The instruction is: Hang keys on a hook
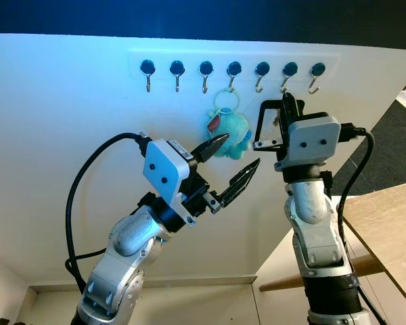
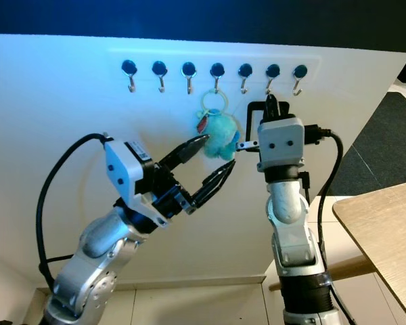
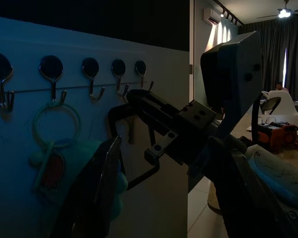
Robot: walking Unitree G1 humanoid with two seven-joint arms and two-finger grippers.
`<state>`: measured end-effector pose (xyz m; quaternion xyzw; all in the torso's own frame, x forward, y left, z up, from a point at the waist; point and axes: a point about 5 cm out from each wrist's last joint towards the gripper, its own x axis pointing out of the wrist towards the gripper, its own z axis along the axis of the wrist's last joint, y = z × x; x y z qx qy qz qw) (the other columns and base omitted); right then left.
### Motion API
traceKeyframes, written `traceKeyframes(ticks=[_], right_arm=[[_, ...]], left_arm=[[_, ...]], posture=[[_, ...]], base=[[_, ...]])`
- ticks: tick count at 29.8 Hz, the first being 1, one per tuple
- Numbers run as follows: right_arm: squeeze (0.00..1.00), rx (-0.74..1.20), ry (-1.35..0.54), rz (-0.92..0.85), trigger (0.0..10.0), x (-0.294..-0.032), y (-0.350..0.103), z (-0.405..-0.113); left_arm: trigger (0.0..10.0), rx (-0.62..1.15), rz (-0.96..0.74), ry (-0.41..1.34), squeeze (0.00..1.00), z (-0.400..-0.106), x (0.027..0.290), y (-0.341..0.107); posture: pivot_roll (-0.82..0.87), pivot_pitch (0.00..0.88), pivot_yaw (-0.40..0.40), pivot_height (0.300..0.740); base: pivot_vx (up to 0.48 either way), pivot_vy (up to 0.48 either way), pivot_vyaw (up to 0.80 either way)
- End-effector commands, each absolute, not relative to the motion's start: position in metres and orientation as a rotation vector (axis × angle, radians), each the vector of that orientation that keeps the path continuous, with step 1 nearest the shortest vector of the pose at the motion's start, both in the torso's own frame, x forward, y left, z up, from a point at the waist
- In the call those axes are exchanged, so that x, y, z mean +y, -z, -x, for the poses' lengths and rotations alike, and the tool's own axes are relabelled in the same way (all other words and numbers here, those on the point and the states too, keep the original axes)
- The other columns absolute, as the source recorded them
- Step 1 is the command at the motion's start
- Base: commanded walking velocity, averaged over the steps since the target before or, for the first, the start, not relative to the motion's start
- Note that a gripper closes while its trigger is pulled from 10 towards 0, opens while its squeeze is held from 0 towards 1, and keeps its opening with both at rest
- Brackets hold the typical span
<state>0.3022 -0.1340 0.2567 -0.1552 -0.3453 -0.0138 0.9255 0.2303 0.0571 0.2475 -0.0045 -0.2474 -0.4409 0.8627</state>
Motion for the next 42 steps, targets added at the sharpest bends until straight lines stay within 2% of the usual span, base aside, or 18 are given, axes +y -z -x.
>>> traceKeyframes(ticks=[1,34,42], right_arm=[[0.00,-0.779,-0.021,0.330,10.0,-0.122,-0.267,-0.295],[0.00,-0.814,-0.031,0.340,10.0,-0.118,-0.280,-0.294],[0.00,-0.737,0.035,0.178,10.0,-0.132,-0.271,-0.297]], left_arm=[[10.0,-0.520,-0.009,0.946,0.00,-0.228,0.056,-0.249],[10.0,-0.523,-0.022,0.962,0.00,-0.226,0.054,-0.250],[10.0,-0.523,-0.023,0.968,0.00,-0.225,0.054,-0.251]], posture=[[0.04,0.100,-0.065,0.740],[0.05,0.094,-0.069,0.740],[0.05,0.102,-0.069,0.740]], base=[[0.000,0.000,0.00],[0.000,0.000,0.00],[0.000,0.000,0.00]])
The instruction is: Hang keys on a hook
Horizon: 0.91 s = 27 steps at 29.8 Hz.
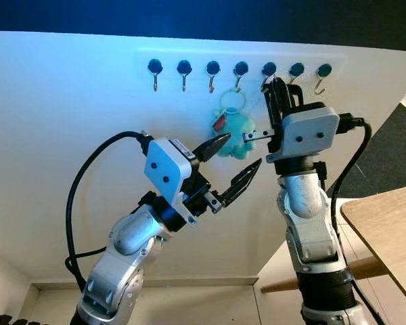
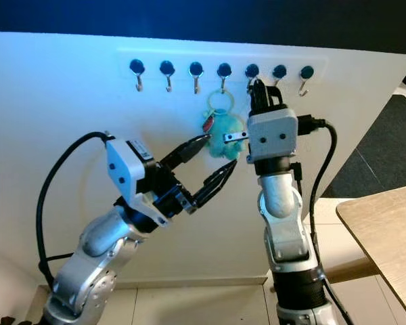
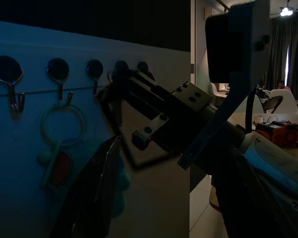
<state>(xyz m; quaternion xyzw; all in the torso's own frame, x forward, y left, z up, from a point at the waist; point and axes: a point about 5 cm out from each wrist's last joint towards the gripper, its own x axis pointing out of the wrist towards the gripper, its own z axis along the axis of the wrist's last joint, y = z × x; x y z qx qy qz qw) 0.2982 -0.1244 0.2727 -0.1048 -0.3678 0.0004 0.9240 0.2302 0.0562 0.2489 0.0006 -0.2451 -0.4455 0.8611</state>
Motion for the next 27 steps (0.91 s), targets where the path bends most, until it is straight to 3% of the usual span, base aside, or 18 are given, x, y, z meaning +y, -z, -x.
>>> traceKeyframes(ticks=[1,27], right_arm=[[0.00,-0.727,0.046,0.163,10.0,-0.135,-0.270,-0.298],[0.00,-0.697,0.087,0.075,10.0,-0.145,-0.270,-0.297]], left_arm=[[10.0,-0.522,-0.022,0.969,0.00,-0.225,0.054,-0.251],[10.0,-0.521,-0.026,0.976,0.00,-0.224,0.053,-0.252]], posture=[[0.05,0.102,-0.069,0.740],[0.05,0.106,-0.063,0.740]], base=[[0.000,0.000,0.00],[0.000,0.000,0.00]])
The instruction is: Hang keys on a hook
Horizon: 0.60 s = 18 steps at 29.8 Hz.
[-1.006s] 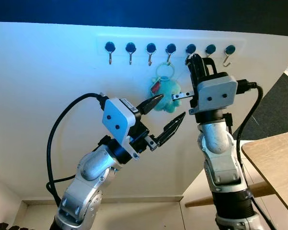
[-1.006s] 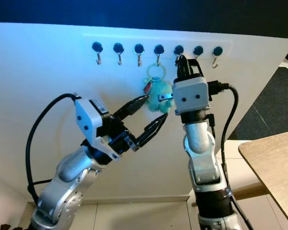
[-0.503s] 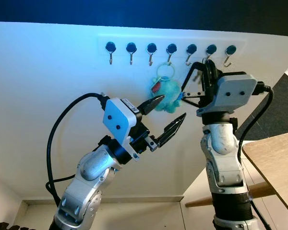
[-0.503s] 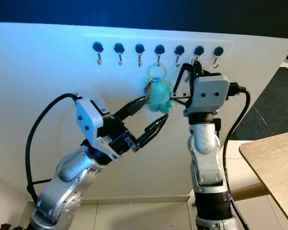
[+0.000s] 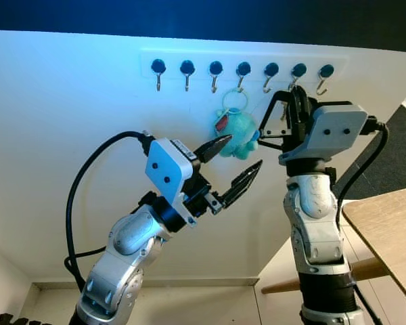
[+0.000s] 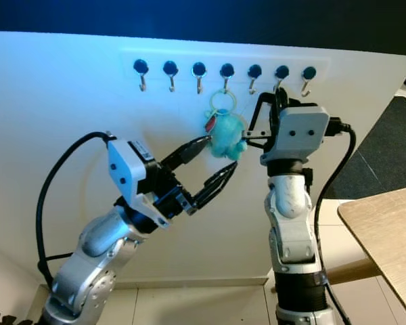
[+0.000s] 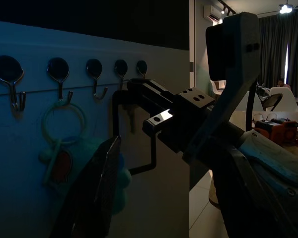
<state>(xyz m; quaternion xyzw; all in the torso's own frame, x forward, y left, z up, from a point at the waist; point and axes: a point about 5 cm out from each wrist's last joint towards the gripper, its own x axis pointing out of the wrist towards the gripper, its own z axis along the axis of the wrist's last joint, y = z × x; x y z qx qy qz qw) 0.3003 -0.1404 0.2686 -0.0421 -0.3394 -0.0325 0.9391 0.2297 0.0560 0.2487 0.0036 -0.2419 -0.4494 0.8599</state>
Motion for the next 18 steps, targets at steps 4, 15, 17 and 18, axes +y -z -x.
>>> traceKeyframes(ticks=[4,15,17,18], right_arm=[[0.00,-0.710,0.093,0.071,10.0,-0.1446,-0.2718,-0.2936],[0.00,-0.701,0.113,0.066,10.0,-0.1470,-0.2702,-0.2898],[0.00,-0.695,0.121,0.062,10.0,-0.1481,-0.2693,-0.2897],[0.00,-0.695,0.121,0.062,10.0,-0.1481,-0.2693,-0.2897]], left_arm=[[10.0,-0.522,-0.025,0.977,0.00,-0.2238,0.0529,-0.2525],[10.0,-0.521,-0.024,0.981,0.00,-0.2237,0.0528,-0.2529],[10.0,-0.521,-0.024,0.982,0.00,-0.2239,0.0526,-0.2531],[10.0,-0.521,-0.024,0.982,0.00,-0.2239,0.0526,-0.2531]], posture=[[0.05,0.108,-0.063,0.740],[0.04,0.109,-0.060,0.740],[0.04,0.109,-0.060,0.740],[0.04,0.109,-0.060,0.740]], base=[[0.000,0.000,0.00],[0.000,0.000,0.00],[0.000,0.000,0.00],[0.000,0.000,0.00]])
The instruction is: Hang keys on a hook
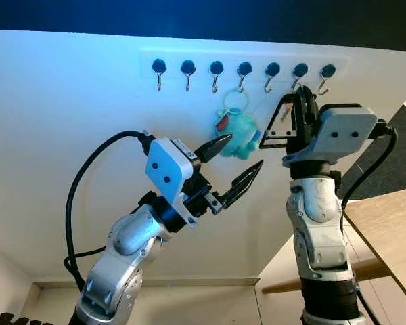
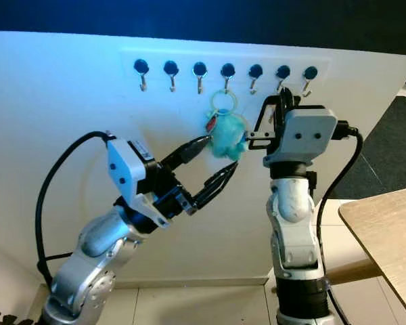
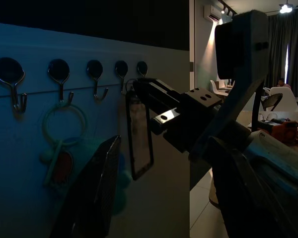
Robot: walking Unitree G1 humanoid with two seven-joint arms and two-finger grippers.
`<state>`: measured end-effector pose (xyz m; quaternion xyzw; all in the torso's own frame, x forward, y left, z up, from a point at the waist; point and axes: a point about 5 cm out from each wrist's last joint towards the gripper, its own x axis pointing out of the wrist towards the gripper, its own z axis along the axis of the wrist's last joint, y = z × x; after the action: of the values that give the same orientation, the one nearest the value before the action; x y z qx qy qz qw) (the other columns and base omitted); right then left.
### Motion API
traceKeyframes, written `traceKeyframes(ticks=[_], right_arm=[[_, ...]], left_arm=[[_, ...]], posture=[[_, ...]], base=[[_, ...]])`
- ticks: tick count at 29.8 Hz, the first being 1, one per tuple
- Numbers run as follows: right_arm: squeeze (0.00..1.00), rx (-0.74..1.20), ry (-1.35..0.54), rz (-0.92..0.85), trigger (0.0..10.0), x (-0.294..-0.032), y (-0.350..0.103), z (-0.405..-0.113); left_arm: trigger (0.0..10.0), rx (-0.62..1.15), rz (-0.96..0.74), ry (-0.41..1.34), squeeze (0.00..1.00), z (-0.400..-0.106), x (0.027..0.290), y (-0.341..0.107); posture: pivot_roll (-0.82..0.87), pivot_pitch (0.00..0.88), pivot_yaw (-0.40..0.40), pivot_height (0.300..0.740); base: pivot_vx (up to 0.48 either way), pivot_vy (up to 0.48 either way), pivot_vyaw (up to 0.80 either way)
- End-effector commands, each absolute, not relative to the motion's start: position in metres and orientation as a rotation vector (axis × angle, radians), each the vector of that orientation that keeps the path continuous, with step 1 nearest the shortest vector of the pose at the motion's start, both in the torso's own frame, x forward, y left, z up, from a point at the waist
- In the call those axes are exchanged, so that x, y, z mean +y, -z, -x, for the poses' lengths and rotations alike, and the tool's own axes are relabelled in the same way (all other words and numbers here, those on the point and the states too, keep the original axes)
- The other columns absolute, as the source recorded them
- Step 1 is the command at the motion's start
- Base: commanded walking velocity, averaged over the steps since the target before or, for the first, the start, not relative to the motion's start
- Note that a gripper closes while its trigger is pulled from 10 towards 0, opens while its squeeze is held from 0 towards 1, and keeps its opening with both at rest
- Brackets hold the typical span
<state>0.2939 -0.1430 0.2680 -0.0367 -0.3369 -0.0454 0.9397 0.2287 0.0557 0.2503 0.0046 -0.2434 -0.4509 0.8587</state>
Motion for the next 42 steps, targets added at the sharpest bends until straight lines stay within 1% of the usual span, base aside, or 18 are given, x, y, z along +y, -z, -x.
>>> traceKeyframes(ticks=[1,21,30,38,42], right_arm=[[0.00,-0.691,0.126,0.060,10.0,-0.149,-0.269,-0.290],[0.00,-0.649,0.194,0.025,10.0,-0.160,-0.263,-0.291],[0.00,-0.598,0.251,-0.035,10.0,-0.170,-0.255,-0.292],[0.00,-0.578,0.253,-0.048,10.0,-0.171,-0.251,-0.293],[0.00,-0.550,0.255,-0.083,10.0,-0.171,-0.247,-0.295]], left_arm=[[10.0,-0.520,-0.025,0.982,0.00,-0.224,0.053,-0.253],[10.0,-0.519,-0.038,0.992,0.00,-0.224,0.052,-0.253],[10.0,-0.518,-0.046,0.999,0.00,-0.224,0.051,-0.253],[10.0,-0.518,-0.051,1.002,0.00,-0.224,0.051,-0.252],[10.0,-0.519,-0.053,1.004,0.00,-0.223,0.051,-0.252]], posture=[[0.04,0.108,-0.060,0.740],[0.05,0.108,-0.053,0.740],[0.05,0.106,-0.050,0.740],[0.05,0.100,-0.050,0.740],[0.05,0.099,-0.049,0.740]], base=[[0.000,0.000,0.00],[0.000,0.000,0.00],[0.000,0.000,0.00],[0.000,0.000,0.00],[0.000,0.000,0.00]])
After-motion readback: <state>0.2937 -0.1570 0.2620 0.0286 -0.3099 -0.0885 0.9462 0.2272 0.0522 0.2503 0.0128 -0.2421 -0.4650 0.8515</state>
